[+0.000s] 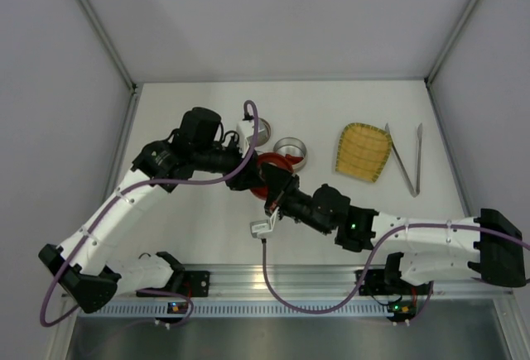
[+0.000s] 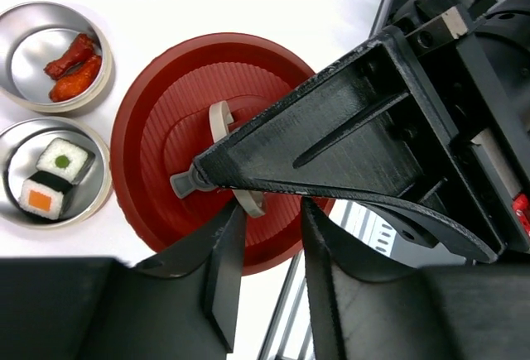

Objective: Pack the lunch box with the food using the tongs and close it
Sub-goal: Close the box lid on the packing box.

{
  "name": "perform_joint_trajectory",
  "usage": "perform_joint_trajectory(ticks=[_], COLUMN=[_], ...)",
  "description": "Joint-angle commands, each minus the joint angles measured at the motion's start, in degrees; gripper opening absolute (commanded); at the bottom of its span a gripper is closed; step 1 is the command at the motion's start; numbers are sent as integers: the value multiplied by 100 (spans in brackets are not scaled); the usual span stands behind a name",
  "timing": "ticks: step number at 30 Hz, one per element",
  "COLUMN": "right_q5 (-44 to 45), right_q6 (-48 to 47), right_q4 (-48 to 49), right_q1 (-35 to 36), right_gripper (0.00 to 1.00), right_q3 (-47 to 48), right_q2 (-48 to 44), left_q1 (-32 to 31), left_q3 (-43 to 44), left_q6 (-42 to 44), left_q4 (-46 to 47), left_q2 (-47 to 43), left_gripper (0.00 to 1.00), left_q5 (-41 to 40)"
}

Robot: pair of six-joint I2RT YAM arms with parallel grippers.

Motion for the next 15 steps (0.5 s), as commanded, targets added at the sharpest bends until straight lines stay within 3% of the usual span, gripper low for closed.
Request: perform_joint_trajectory(ticks=[1, 4, 9, 13, 15], right_q5=[-114, -123, -88, -17, 88], right_q6=[173, 182, 217, 252, 322], right_q4=[389, 388, 144, -173, -376], right_q1=[206, 215, 312, 338, 338], right_gripper=[0, 0, 0, 0, 10], right_q3=[510, 536, 510, 484, 484], right_q2=[75, 67, -21, -92, -135], left_q1=[-100, -109, -109, -74, -30], left_q3=[165, 113, 51, 104, 113], left_q6=[-49, 4, -294, -531, -585], left_q4=[277, 294, 443, 514, 531], left_q2=[57, 31, 4, -39, -49], left_gripper=[35, 26, 0, 0, 0], left_q5=[85, -2, -283, -512, -521])
